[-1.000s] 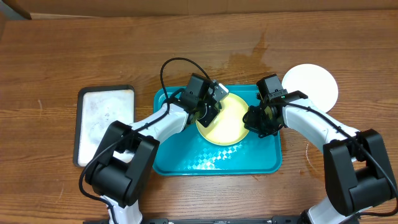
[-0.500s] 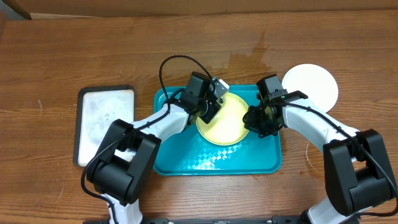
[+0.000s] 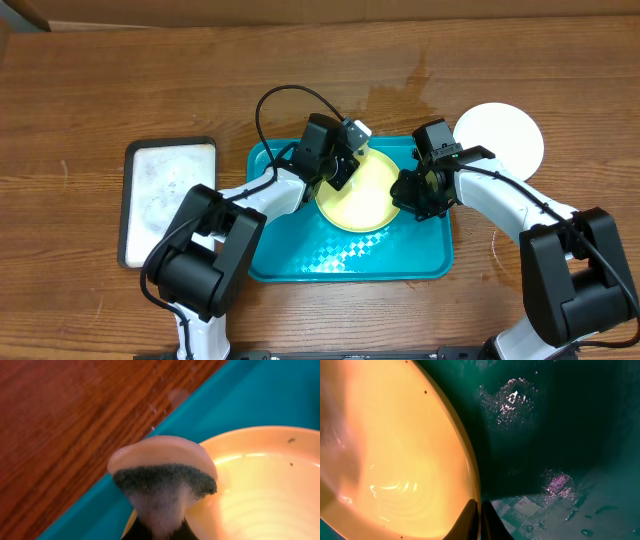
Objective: Clean dirty plates on tray and stack at the side
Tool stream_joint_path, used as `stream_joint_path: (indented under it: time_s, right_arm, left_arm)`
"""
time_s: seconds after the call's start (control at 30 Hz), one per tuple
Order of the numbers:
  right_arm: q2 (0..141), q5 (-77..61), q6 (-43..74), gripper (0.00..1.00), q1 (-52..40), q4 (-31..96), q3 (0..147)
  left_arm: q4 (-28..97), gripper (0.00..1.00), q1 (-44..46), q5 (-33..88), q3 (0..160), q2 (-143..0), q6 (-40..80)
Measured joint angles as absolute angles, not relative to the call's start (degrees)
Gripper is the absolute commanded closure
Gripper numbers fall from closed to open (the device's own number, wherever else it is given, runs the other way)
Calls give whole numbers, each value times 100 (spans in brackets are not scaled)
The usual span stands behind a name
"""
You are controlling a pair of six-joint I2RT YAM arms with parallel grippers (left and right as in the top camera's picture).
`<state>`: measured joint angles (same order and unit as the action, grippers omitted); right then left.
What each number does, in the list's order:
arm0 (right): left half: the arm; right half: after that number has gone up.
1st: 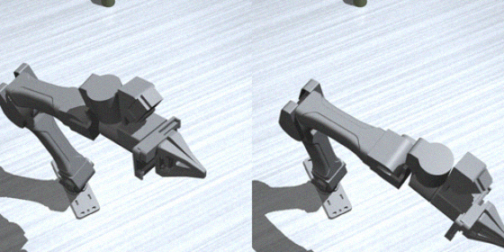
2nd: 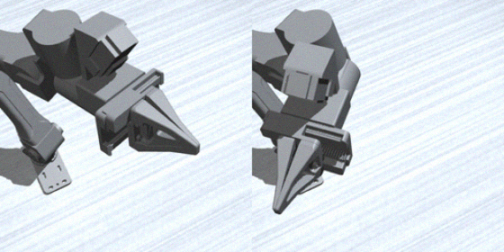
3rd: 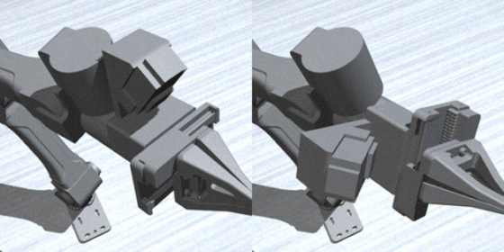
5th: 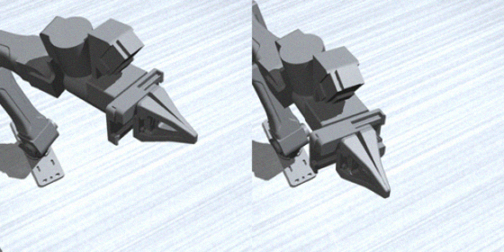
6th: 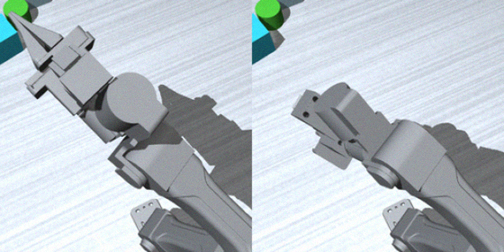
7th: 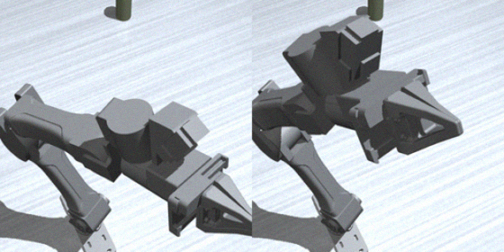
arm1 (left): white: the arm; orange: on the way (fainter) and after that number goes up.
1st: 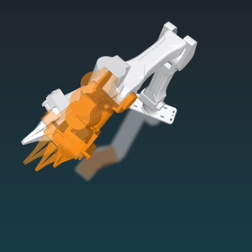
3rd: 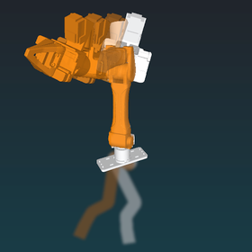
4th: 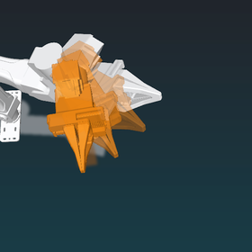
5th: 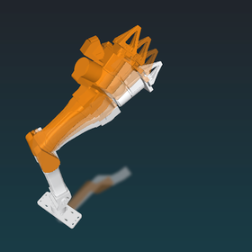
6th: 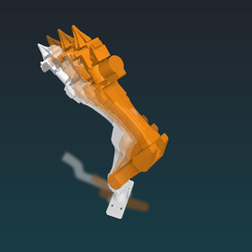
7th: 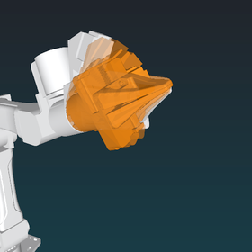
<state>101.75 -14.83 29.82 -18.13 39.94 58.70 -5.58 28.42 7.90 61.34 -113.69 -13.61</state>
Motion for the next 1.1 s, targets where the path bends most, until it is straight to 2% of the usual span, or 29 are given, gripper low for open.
stream_joint_path:
  time_s: [0.43,0.6,0.7,0.73,0.8,0.87,0.97,1.0,1.03,1.1]
  right_arm:
    - [10175,-1568,2974,96,-1815,3988,5867]
    - [10175,-1570,2974,96,-1815,3992,5867]
    - [10175,-1570,2976,95,-1815,3994,5867]
    - [10175,-1573,2974,78,-1815,3992,5867]
    - [10175,-1579,2980,61,-1815,4003,5863]
    - [10175,-1627,2965,50,-1815,4010,5861]
    - [10178,-1791,2934,43,-1815,4073,5859]
    - [10178,-1885,2934,44,-1815,4110,5859]
    - [10178,-1951,2930,52,-1815,4134,5859]
    - [10178,-2082,2910,77,-1815,4226,5859]
  left_arm:
    - [-2670,96,2840,381,6093,-11391,-969]
    - [-2493,96,2840,344,6123,-11179,-528]
    - [-1861,96,2825,309,6128,-10608,-342]
    - [-1503,96,2810,272,6152,-10289,-301]
    - [-928,96,2755,178,6206,-9743,-224]
    - [-38,96,2615,30,6254,-9124,-64]
    - [1295,96,2115,-126,6283,-8213,279]
    - [1754,96,1831,-172,6294,-7915,436]
    - [2187,96,1538,-176,6316,-7677,580]
    - [3006,96,917,-123,6318,-7284,814]
